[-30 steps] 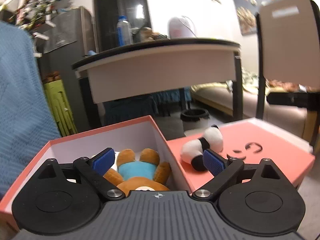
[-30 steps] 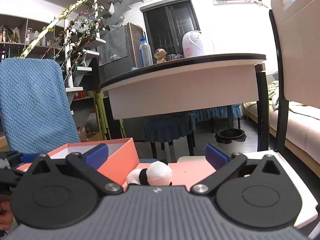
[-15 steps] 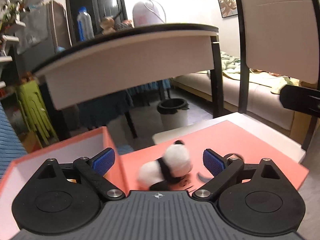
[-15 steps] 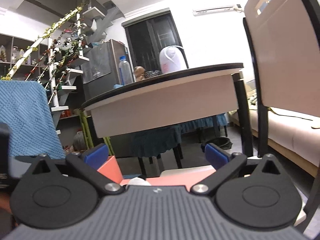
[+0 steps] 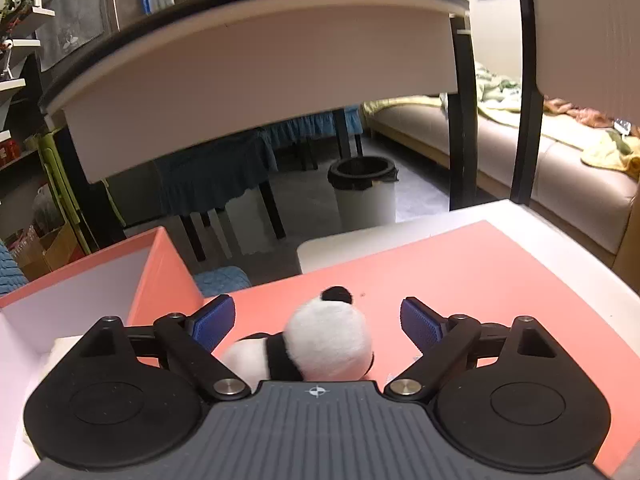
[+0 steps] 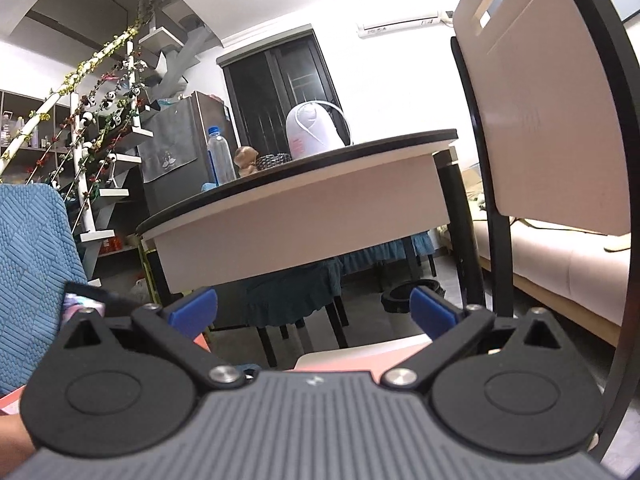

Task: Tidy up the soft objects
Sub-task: 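Grasp the black-and-white panda plush with the left gripper, then place the panda plush into the pink box and open the left gripper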

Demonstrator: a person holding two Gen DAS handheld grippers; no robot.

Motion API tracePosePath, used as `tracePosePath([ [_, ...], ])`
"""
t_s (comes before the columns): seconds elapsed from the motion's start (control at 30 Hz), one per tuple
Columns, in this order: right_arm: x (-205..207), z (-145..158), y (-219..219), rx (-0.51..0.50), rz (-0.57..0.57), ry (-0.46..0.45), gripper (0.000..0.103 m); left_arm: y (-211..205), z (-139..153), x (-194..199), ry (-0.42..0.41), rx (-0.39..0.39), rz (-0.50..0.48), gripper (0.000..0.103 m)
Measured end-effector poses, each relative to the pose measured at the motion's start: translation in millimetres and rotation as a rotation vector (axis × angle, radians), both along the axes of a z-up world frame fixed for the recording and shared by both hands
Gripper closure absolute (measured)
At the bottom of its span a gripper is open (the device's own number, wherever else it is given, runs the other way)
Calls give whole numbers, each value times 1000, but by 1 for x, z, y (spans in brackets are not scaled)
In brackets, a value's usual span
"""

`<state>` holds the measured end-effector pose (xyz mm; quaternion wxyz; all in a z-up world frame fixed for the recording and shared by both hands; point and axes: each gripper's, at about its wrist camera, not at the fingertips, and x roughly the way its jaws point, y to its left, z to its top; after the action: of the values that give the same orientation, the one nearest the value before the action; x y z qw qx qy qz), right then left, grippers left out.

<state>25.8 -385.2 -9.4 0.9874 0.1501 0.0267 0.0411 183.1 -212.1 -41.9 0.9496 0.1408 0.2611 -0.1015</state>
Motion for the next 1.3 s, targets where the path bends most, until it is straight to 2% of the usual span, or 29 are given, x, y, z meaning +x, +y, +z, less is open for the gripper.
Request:
tracePosePath([
  [0.13, -1, 1, -2, -7, 5, -4, 0, -7, -11, 14, 34, 12, 31, 12],
  [0.23, -3, 2, -5, 4, -2, -7, 0, -9, -18, 22, 49, 23, 45, 18],
  [0.3, -2, 3, -6, -2, -3, -16, 0, -10, -21, 25, 40, 34, 56, 32],
  [0.5, -1, 0, 0, -64, -7, -33, 0, -8, -19, 19, -3, 19, 22, 49],
  [0.57, 0, -2, 1, -77, -10, -33, 0, -4, -12, 15, -11, -17, 3, 49],
  [0.73, 3, -4, 0, -74, -27, -24, 0, 11, 16, -7, -93, -82, -18, 50],
  [0.97, 6, -4, 8, -86, -30, -28, 0, 52, 63, -37, -165, -225, -32, 50],
  [1.13, 11, -9, 17, -96, -16, -2, 0, 86, 86, -55, -217, -260, -11, 50],
  [1.3, 18, -15, 28, -97, 18, 43, 0, 138, 97, -62, -260, -251, 73, 50],
])
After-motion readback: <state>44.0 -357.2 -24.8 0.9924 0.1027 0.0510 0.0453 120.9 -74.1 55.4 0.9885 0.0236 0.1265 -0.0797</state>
